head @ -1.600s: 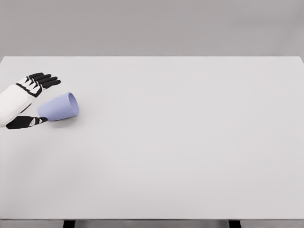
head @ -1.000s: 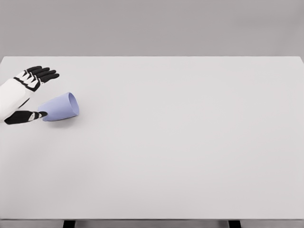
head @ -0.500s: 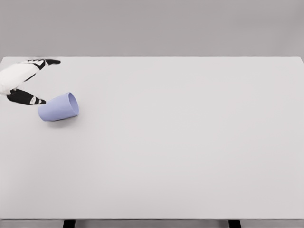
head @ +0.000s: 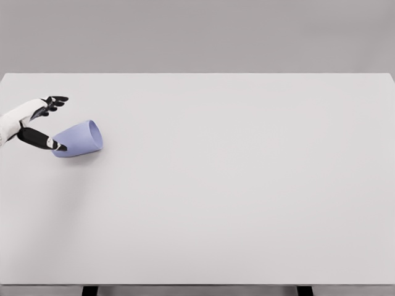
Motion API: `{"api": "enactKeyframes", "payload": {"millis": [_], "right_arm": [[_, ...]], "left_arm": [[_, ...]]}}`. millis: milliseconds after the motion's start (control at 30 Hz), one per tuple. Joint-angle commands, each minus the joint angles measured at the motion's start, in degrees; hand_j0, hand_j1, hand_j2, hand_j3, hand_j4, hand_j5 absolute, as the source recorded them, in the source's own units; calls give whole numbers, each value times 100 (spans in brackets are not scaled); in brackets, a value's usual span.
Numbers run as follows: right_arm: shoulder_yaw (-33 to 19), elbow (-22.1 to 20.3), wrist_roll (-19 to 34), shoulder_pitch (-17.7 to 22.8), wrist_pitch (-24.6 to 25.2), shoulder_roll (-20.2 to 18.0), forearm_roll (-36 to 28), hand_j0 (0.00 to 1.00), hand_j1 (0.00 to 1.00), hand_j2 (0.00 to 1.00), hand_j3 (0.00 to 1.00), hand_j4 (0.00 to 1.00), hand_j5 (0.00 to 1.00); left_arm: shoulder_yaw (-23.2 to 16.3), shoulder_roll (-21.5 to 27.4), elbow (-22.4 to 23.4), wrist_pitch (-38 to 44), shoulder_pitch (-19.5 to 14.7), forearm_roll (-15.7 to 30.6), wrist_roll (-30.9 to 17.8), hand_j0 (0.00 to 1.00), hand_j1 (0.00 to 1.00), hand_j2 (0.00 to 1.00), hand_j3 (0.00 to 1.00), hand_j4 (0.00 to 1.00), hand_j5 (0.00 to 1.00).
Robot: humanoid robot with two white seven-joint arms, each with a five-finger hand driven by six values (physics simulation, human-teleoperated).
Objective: Flip the cup with left arm and place it on the table
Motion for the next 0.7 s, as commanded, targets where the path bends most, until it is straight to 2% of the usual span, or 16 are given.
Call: {"api": "enactKeyframes", "payload": {"millis": [0, 67, 167, 300, 600, 667], "right_arm": [[0, -3, 1, 0, 0, 0, -1, 100, 100, 100, 100, 100, 100], [0, -3, 1, 0, 0, 0, -1, 100, 100, 100, 100, 100, 100], [0, 6, 1, 0, 0, 0, 8, 100, 100, 100, 100, 100, 100], [0, -3, 1, 0, 0, 0, -1, 100, 100, 100, 100, 100, 100], [0, -3, 1, 0, 0, 0, 8, 100, 100, 100, 100, 100, 100], [0, -3, 1, 0, 0, 0, -1, 100, 100, 100, 100, 100, 100]], "left_arm": [[-187, 5, -2, 231, 0, 20, 1, 100, 100, 100, 100, 100, 100], [-249, -12, -11, 231, -26, 29, 1, 100, 100, 100, 100, 100, 100], [-591, 49, -2, 231, -141, 11, 1, 100, 100, 100, 100, 100, 100], [-794, 49, -2, 231, -228, -252, 1, 100, 100, 100, 100, 100, 100], [-961, -12, 42, 231, -352, -683, 1, 100, 100, 100, 100, 100, 100], [-1101, -39, 59, 231, -430, -798, 1, 100, 100, 100, 100, 100, 100]]}}
